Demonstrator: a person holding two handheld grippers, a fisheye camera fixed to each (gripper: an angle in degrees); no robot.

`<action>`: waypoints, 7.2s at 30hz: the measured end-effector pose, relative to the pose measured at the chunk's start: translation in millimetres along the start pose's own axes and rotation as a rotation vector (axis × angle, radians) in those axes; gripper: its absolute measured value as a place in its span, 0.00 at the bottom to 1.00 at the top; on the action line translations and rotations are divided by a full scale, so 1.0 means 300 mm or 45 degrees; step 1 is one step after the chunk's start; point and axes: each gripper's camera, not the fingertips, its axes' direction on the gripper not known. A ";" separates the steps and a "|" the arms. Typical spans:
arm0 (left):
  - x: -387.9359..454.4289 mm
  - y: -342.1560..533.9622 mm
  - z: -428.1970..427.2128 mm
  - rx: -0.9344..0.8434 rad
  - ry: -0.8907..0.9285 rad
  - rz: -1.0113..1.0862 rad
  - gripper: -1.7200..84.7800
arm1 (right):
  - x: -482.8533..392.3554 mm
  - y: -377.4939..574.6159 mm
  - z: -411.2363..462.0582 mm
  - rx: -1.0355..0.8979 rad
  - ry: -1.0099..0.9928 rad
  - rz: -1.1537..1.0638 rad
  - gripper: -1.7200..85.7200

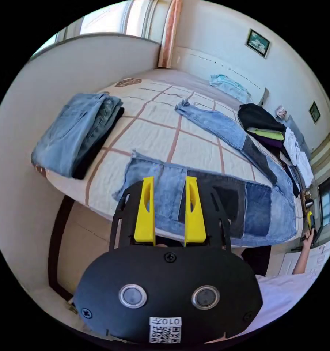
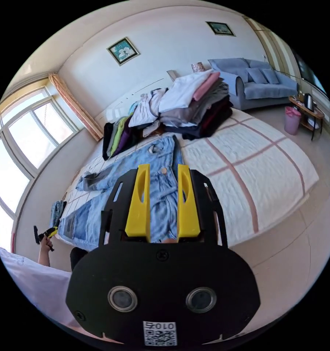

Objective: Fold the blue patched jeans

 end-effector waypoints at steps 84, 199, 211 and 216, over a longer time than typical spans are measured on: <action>-0.008 -1.565 0.563 -0.130 0.176 0.049 0.02 | -0.604 -0.257 0.972 -0.507 0.072 -0.528 0.16; 0.155 -1.591 0.191 0.456 0.138 1.408 0.14 | -2.028 0.618 2.231 -0.269 -0.492 -1.738 0.05; 0.295 -1.369 -0.092 0.563 0.011 1.620 0.13 | -1.938 0.717 1.865 -0.128 -0.507 -1.939 0.05; 0.361 -1.326 -0.155 0.546 0.005 1.669 0.13 | -1.911 0.751 1.764 -0.102 -0.520 -1.988 0.05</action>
